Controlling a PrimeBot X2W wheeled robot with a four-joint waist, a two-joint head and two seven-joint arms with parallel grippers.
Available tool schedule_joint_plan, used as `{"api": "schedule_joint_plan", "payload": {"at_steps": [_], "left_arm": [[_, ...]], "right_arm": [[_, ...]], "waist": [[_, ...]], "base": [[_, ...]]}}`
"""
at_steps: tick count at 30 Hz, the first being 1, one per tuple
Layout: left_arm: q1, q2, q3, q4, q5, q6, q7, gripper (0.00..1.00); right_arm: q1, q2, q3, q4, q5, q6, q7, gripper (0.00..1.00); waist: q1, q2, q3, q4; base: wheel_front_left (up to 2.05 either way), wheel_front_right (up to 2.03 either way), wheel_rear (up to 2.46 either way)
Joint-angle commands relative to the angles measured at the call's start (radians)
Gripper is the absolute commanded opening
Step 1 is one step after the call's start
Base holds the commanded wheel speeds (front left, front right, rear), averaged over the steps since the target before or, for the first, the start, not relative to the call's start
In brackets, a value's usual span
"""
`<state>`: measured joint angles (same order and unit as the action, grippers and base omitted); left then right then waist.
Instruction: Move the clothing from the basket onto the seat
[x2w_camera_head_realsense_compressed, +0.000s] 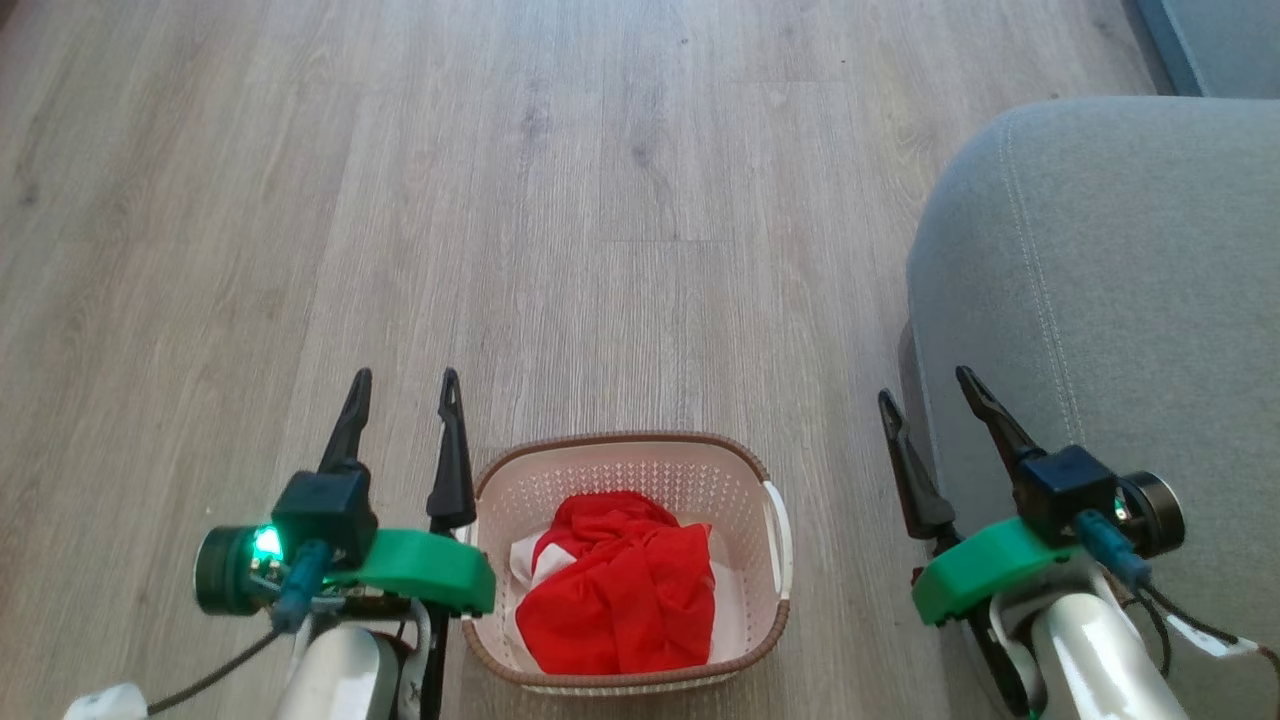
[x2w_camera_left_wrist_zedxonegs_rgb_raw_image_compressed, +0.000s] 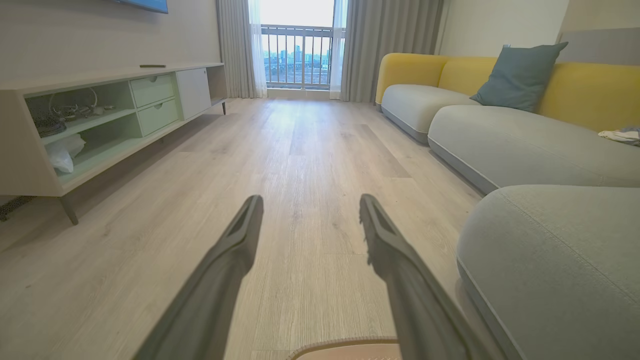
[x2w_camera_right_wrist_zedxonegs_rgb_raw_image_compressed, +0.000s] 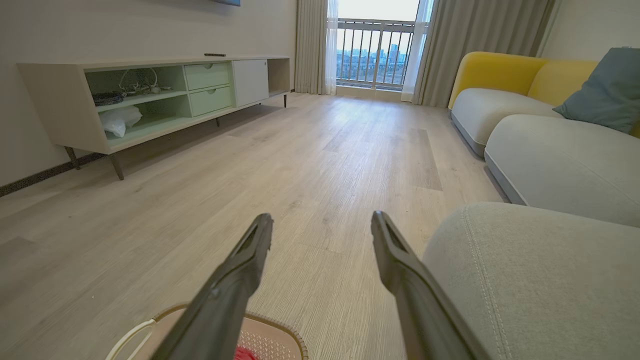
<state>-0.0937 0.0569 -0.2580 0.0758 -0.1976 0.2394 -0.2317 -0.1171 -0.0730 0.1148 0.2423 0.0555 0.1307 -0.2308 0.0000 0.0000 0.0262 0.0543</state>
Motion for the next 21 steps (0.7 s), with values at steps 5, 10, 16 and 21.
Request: {"api": "schedule_joint_plan", "payload": {"at_steps": [5,10,16,21], "left_arm": [[-0.023,-0.006,0.033,-0.037,0.084,-0.011,-0.028,1.0],[-0.022,-0.006,0.026,-0.035,0.073,-0.013,-0.03,1.0],[-0.021,-0.006,0.022,-0.029,0.068,-0.015,-0.03,1.0],[-0.018,-0.007,0.013,-0.002,0.063,-0.03,-0.03,1.0]], "right_arm": [[-0.066,0.001,0.039,-0.028,-0.083,0.0,-0.029,1.0],[-0.069,0.0,0.04,-0.023,-0.091,0.0,-0.031,1.0],[-0.069,0.0,0.039,-0.021,-0.094,0.0,-0.031,1.0],[-0.071,0.0,0.039,-0.023,-0.095,0.0,-0.031,1.0]], "waist": [[0.0,0.0,0.001,0.002],[0.0,0.0,0.002,0.001],[0.0,0.0,0.003,0.0],[0.0,0.0,0.011,-0.003]], "base": [[0.0,0.0,0.0],[0.0,0.0,0.0],[0.0,0.0,0.0],[0.0,0.0,0.0]]}}
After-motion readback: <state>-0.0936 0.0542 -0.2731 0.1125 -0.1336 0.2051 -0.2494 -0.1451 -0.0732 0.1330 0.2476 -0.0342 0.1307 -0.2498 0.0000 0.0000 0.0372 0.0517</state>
